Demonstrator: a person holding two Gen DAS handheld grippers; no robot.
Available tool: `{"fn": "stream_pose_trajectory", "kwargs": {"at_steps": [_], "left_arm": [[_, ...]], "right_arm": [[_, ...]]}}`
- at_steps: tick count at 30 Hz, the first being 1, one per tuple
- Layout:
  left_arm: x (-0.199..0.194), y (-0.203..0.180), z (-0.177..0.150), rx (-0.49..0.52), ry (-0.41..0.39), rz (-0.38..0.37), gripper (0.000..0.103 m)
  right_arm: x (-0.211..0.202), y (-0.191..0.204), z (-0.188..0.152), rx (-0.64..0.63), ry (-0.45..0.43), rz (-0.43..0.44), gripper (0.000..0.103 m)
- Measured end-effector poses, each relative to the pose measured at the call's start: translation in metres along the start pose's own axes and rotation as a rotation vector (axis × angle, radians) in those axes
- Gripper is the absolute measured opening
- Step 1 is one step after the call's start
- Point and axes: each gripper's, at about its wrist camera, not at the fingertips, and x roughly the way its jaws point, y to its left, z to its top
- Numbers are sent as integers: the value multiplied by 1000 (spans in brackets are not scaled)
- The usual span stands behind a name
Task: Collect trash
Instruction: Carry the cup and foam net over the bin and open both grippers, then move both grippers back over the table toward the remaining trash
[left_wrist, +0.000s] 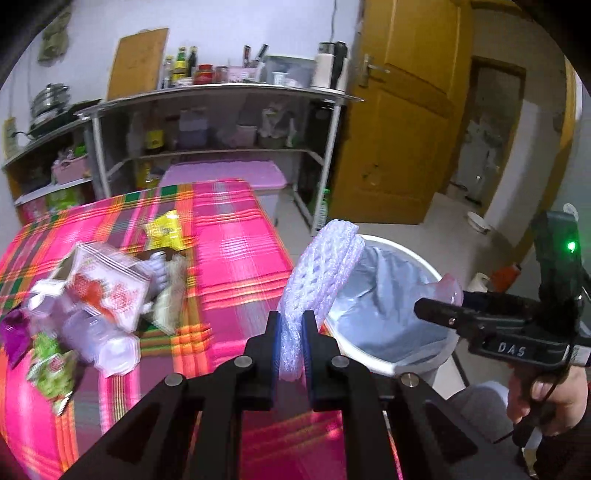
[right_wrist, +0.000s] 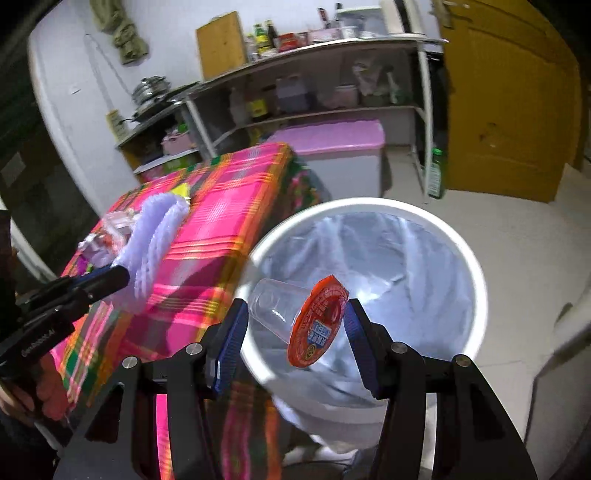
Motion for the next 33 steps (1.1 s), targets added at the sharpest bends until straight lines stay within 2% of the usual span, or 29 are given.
{"fn": "stream_pose_trajectory", "kwargs": {"at_steps": [6, 15, 19, 25, 33], "left_arm": [[36, -20, 10, 9, 43, -74, 11], [75, -44, 17, 34, 93, -119, 12], [86, -46, 17, 19, 129, -142, 15], [85, -44, 16, -4, 126, -177, 32], [52, -37, 14, -29, 57, -168, 32]], "right_arm": [[7, -26, -2, 33, 25, -35, 55], [21, -43, -9, 60, 69, -63, 55], [19, -48, -9, 85, 54, -74, 61], [14, -49, -8, 91, 37, -72, 62], [-14, -37, -8, 85, -35, -39, 62]]}}
